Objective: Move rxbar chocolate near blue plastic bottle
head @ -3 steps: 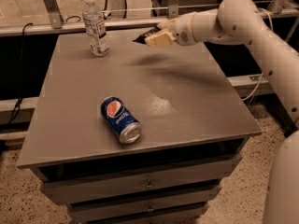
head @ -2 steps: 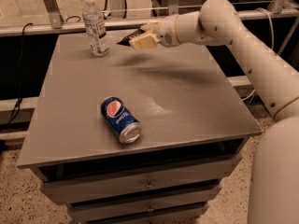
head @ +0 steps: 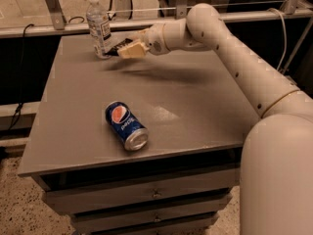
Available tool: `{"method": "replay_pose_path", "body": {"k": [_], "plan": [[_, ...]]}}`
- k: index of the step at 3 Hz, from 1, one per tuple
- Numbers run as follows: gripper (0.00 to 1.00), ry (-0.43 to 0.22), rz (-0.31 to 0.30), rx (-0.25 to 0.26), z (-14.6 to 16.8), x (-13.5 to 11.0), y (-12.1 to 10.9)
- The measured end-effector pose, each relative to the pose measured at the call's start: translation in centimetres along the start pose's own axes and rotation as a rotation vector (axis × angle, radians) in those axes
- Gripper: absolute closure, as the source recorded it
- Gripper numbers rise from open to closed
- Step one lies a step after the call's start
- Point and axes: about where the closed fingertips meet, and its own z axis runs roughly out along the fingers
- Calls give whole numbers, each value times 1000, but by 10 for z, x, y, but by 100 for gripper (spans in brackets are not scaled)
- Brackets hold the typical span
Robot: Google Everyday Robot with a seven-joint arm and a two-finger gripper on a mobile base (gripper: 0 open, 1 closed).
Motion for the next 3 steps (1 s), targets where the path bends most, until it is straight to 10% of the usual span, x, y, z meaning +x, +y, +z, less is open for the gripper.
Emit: {"method": "replay_pose_path", "body": {"k": [3], "plan": [[36, 14, 30, -49, 39, 11, 11]]}}
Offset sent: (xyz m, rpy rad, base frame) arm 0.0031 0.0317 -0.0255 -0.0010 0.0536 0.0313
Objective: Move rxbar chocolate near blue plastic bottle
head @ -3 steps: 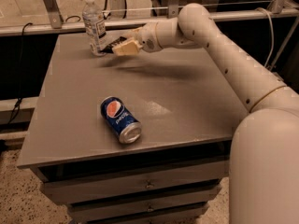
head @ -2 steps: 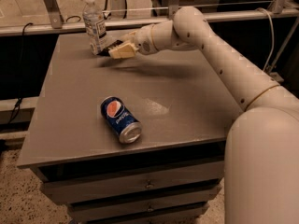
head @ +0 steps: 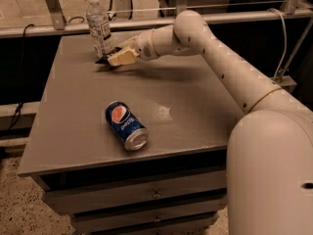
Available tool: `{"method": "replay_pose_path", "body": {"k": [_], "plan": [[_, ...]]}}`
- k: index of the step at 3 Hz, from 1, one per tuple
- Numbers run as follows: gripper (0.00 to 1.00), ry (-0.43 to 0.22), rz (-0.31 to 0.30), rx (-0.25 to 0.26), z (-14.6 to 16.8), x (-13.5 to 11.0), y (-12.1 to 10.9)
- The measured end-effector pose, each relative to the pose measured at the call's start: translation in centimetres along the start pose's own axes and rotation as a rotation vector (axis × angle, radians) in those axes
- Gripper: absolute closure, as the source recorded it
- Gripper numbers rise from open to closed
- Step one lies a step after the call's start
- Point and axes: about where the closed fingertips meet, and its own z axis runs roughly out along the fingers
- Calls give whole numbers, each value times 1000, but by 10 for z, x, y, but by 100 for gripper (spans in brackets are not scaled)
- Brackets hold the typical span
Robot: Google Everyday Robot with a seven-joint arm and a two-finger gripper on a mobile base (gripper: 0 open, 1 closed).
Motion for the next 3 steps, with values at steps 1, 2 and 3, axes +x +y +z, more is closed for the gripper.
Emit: {"method": "replay_pose_path", "body": {"k": [1, 2, 3], "plan": [[12, 3, 4, -3, 5, 2, 0], [0, 6, 8, -5, 7, 3, 1], [0, 7, 8, 2, 4, 4, -1]]}}
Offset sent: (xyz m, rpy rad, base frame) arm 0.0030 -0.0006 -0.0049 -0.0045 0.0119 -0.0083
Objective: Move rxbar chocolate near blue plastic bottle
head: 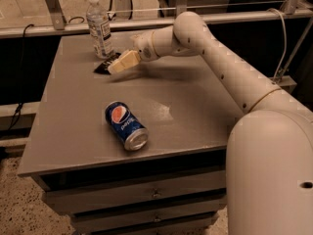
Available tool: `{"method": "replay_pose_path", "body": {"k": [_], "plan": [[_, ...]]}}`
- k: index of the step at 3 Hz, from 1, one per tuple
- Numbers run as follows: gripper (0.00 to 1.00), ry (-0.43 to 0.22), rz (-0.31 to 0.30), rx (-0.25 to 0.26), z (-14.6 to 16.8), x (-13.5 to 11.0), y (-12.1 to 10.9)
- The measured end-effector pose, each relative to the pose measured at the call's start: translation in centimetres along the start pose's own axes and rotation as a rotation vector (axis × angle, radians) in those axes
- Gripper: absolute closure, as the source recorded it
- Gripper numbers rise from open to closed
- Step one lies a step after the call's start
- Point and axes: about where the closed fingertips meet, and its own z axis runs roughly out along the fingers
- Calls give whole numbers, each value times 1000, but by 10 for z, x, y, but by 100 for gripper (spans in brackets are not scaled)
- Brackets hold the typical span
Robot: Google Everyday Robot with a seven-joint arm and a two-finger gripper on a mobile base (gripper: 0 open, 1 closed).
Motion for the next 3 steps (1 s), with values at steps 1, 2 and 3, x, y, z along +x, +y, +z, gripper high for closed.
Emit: {"method": "replay_pose_path", "body": {"k": [1, 2, 3], "plan": [[0, 9, -9, 59, -39, 0, -12], [0, 2, -18, 181, -112, -4, -28], [0, -66, 5, 317, -190, -4, -40]]}}
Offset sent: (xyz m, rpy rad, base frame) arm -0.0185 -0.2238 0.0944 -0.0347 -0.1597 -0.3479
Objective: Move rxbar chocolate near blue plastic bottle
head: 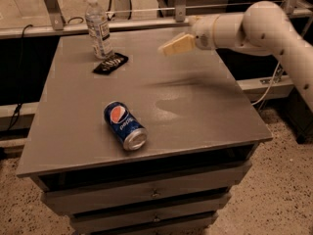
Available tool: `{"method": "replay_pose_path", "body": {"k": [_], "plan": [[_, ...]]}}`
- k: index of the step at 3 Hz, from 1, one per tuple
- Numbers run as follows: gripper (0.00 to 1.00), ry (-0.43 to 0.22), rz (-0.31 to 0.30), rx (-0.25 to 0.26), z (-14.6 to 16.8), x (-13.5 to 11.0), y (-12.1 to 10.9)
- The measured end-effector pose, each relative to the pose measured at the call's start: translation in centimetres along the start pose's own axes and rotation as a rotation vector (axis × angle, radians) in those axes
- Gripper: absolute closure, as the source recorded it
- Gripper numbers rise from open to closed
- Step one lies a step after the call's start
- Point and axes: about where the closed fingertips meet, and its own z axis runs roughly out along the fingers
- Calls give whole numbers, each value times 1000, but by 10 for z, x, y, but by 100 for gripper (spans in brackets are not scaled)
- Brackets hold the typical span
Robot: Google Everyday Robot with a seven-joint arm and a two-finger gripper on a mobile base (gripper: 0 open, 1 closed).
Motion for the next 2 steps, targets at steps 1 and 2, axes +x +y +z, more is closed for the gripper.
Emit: {"method": "replay_pose_path", "body": {"k": [1, 2], "plan": [[0, -5, 12, 37, -19, 6, -13], [0, -5, 11, 32, -16, 5, -11]]}}
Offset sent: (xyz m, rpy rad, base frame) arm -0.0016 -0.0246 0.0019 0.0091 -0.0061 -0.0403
